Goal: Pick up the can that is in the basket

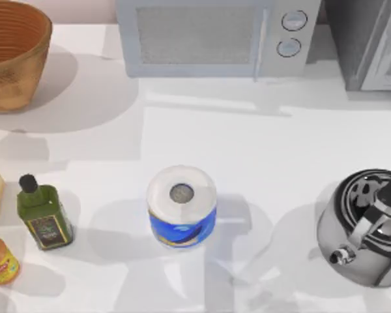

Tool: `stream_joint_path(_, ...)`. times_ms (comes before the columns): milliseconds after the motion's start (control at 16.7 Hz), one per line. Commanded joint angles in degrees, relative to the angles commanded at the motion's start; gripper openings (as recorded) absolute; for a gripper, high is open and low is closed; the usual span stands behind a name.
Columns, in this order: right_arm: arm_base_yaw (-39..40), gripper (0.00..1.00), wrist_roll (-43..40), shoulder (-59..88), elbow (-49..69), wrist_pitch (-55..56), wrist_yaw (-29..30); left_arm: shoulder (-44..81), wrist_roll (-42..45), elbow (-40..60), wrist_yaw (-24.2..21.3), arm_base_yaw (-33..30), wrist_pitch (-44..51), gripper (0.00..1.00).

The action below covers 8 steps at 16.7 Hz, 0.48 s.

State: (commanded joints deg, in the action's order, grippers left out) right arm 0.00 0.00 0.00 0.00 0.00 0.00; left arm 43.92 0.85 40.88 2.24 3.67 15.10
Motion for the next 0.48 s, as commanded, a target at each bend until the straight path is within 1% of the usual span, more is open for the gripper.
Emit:
stream_joint_path(240,0.00,1.00,0.00,0.00,0.00,0.00,0.00,-23.82,-0.78,-21.43,-0.54,-1.83,-8.25,0.00)
stream_joint_path(360,0.00,1.00,0.00,0.00,0.00,0.00,0.00,-32.56,-0.93,-29.78,-1.05,-2.57,-11.29,0.00)
stream_joint_path(480,0.00,1.00,0.00,0.00,0.00,0.00,0.00,-38.76,-0.94,-35.83,-1.61,-3.15,-13.42,0.00)
